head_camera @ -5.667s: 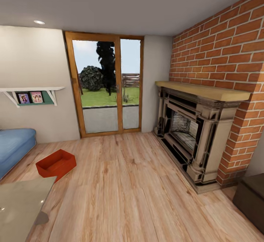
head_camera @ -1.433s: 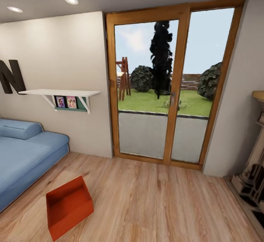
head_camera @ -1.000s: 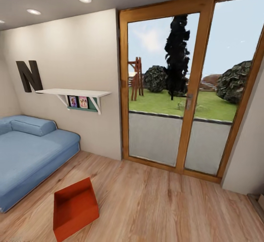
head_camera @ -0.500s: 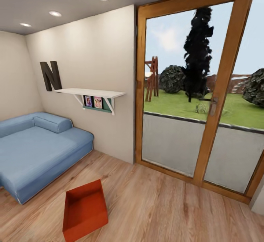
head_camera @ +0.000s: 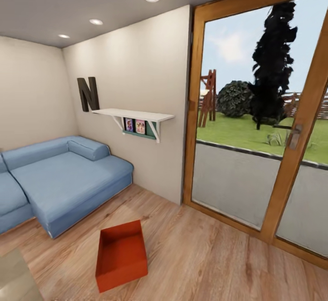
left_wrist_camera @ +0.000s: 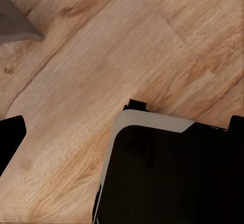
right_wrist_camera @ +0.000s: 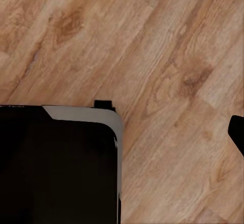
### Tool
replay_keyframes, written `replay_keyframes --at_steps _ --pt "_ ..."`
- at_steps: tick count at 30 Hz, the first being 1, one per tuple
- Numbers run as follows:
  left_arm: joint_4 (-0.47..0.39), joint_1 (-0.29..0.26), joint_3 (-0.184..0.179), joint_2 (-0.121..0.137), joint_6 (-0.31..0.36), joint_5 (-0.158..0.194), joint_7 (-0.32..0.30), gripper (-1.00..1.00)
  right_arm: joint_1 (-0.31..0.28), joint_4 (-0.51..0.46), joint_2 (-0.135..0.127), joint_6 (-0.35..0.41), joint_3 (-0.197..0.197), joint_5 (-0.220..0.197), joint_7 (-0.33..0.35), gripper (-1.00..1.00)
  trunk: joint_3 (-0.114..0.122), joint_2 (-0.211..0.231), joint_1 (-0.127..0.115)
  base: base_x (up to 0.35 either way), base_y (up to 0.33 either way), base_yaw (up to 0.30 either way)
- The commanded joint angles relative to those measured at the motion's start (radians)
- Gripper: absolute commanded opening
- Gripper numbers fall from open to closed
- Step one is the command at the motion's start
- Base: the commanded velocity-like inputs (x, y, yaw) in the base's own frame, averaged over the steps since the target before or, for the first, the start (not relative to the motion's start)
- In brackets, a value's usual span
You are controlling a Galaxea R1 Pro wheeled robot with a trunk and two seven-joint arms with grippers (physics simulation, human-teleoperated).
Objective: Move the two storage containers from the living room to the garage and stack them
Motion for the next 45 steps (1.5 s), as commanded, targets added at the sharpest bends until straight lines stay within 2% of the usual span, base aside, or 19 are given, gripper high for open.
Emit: replay_keyframes --at_steps 1,17,32,45 --pt "0.001 0.000 -0.003 0.000 -0.003 0.007 0.001 1.00 -0.001 0.003 0.000 -0.005 0.008 -0.004 -0.003 1.00 0.000 -0.001 0.000 0.000 0.000 0.269" --pt "0.001 -0.001 -0.003 0.000 -0.005 0.008 0.003 1.00 -0.001 0.003 0.001 -0.005 0.007 -0.003 -0.005 1.00 0.000 -0.001 0.000 0.000 0.000 0.256" --pt "0.001 -0.001 -0.003 -0.001 -0.004 0.007 0.001 1.00 -0.001 0.003 0.001 -0.009 0.015 0.010 -0.006 1.00 0.000 -0.001 0.000 0.012 0.000 0.015" --pt "0.001 -0.001 -0.003 0.003 -0.002 0.009 0.001 1.00 -0.001 0.003 0.000 -0.008 0.017 0.009 -0.006 1.00 0.000 -0.001 0.000 0.294 0.000 0.000"
